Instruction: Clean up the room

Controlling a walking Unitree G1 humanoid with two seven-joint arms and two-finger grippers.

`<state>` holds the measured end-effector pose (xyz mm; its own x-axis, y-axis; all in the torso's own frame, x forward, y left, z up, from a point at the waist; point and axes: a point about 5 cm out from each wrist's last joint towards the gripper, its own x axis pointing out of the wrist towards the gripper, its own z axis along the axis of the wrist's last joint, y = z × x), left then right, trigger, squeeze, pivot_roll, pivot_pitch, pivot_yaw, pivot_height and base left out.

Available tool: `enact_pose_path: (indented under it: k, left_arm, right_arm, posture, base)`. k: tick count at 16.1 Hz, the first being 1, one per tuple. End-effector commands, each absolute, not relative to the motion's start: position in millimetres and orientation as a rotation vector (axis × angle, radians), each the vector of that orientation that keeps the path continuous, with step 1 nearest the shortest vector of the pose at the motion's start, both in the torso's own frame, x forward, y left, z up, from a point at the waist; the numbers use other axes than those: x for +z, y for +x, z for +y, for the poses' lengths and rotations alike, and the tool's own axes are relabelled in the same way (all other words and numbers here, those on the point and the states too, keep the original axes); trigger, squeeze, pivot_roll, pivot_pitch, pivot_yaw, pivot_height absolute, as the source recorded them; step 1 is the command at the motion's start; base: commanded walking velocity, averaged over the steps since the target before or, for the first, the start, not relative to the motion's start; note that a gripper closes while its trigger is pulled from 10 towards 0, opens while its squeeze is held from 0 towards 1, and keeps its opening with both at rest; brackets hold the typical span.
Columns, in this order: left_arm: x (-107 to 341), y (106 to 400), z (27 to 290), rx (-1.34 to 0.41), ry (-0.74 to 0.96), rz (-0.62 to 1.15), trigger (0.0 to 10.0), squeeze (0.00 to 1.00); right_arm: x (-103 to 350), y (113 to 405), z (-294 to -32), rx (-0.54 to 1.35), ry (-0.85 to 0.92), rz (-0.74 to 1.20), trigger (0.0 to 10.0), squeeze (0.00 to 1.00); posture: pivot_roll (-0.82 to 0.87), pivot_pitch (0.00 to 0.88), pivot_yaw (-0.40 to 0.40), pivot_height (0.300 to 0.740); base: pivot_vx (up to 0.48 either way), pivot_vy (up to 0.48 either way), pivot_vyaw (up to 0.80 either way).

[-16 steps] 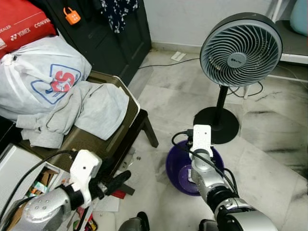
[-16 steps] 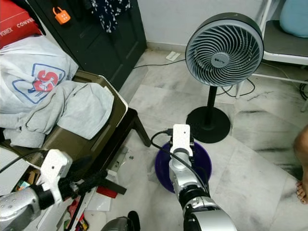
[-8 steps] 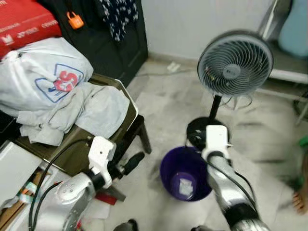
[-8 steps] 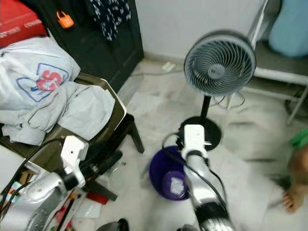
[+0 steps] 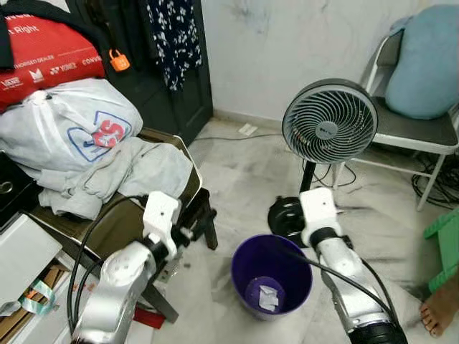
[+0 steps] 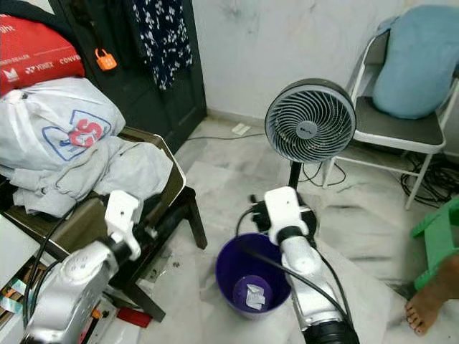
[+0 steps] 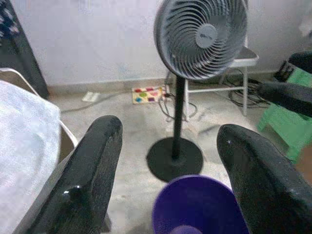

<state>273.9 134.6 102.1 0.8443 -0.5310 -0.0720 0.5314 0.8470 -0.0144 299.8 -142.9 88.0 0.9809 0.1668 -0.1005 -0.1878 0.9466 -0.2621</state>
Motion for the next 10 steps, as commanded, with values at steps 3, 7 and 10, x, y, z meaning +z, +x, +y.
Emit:
enact_pose_path:
  k: [3,7,10]
  left_arm:
    - [105.8,281.4,148.6,-0.451,0.049,0.018,10.0,0.0]
    - [105.6,284.3,168.6,-0.297,0.057,-0.027,10.0,0.0]
    - [106.5,288.6,183.5,-0.181,0.049,-0.061,10.0,0.0]
  right_arm:
    - [105.6,305.8,-131.5,0.262,-0.311,0.025,10.0,0.0]
    - [125.5,312.1,-129.3,0.188,-0.282,-0.06,10.0,0.0]
    - [130.4,301.5,-156.9,0.052,-0.262,-0.094,10.0,0.0]
  posture:
    - [-0.14,0.0,0.071,0.74]
    - [-0.13,0.0,0.026,0.74]
    - [-0.17,0.0,0.038,0.74]
  base:
    - [0.0,0.0,0.0]
    - [0.0,0.0,0.0]
    - [0.0,0.0,0.0]
